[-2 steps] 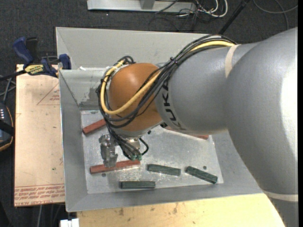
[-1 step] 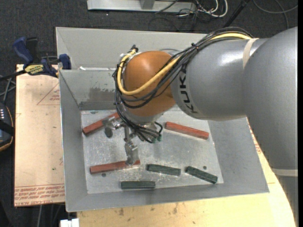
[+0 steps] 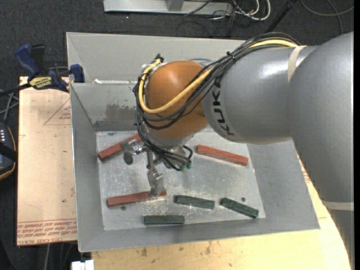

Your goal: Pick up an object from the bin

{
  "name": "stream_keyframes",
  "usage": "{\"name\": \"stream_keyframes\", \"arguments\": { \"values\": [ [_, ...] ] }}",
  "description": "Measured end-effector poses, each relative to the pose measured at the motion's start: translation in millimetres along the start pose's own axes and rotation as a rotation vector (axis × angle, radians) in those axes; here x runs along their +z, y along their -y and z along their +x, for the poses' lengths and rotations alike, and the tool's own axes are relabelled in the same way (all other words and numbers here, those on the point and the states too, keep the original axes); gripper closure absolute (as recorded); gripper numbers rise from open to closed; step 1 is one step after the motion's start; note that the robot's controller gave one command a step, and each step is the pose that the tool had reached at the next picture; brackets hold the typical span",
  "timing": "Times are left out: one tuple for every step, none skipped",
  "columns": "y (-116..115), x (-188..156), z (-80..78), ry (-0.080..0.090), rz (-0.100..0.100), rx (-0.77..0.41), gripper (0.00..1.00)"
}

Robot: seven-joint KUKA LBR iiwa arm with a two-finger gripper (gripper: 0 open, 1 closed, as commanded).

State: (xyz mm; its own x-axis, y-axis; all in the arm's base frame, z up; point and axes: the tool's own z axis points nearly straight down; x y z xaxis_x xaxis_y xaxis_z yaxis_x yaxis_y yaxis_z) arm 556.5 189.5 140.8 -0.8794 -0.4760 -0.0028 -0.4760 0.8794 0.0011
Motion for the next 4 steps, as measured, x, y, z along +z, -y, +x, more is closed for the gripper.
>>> {"name": "stream_keyframes", "arguments": {
  "values": [
    [-13.8, 44.3, 17.8, 0.005, 0.001, -0.034, 0.00],
    [-36.7, 68.1, 14.5, 0.003, -0.001, -0.040, 1.00],
    [-36.7, 68.1, 14.5, 0.003, -0.001, -0.040, 1.00],
    [-36.5, 31.5, 14.8, -0.009, -0.002, -0.043, 1.00]
  ]
}}
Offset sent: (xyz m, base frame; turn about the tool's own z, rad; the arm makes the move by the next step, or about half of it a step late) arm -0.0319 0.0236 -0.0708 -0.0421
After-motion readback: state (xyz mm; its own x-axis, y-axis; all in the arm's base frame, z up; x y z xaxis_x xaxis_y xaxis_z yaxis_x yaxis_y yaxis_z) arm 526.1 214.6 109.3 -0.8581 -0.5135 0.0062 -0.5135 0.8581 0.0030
